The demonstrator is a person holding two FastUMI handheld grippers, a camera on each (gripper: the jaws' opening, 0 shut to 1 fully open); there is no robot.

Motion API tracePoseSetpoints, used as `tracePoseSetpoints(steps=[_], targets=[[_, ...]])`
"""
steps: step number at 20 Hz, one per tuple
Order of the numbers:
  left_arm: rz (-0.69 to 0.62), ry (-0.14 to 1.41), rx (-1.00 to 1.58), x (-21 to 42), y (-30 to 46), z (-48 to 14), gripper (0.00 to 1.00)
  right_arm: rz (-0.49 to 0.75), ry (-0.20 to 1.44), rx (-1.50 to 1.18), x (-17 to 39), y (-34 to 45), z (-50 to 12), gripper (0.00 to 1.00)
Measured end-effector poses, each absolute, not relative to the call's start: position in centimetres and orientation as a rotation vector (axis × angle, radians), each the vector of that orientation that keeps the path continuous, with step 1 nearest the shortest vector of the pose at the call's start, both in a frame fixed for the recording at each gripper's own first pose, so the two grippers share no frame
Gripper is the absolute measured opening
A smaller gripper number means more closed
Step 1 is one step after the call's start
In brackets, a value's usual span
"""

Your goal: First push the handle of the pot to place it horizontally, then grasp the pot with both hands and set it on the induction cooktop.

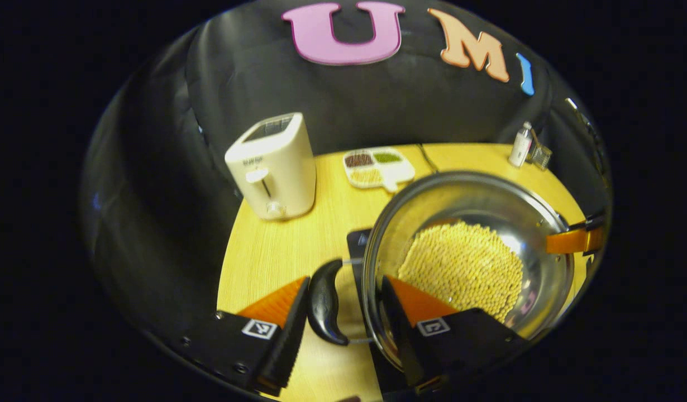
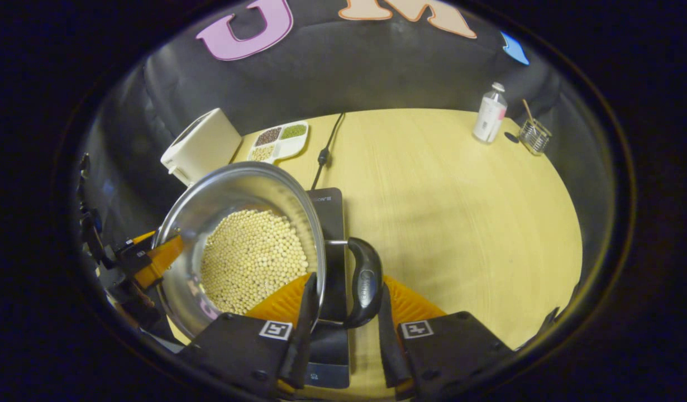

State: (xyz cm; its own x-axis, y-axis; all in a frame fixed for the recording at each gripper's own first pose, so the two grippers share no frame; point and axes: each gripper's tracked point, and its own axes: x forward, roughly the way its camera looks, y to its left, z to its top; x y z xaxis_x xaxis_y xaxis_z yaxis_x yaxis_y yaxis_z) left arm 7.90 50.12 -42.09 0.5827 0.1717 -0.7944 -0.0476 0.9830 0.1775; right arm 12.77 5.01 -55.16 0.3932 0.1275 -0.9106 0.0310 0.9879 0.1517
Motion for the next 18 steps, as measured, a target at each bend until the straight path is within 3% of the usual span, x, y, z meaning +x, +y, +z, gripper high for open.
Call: tracePoseSetpoints(steps=[2, 3, 5, 18], targets=[[0.150, 0.876, 0.175, 8.8, 50.4, -39.9, 0.86, 0.086, 1.168, 0.159, 12.3, 5.2, -55.1, 0.58], [0.147, 0.849, 0.201, 9.1, 50.3, -38.9, 0.82, 0.104, 1.172, 0.167, 11.9, 5.3, -55.0, 0.63], [0.134, 0.846, 0.225, 8.5, 49.6, -38.0, 0.84, 0.126, 1.182, 0.200, 11.2, 5.5, -54.8, 0.68], [0.153, 0.723, 0.135, 6.7, 42.5, -32.5, 0.84, 0.098, 1.063, 0.461, 10.9, -1.3, -49.3, 0.63]])
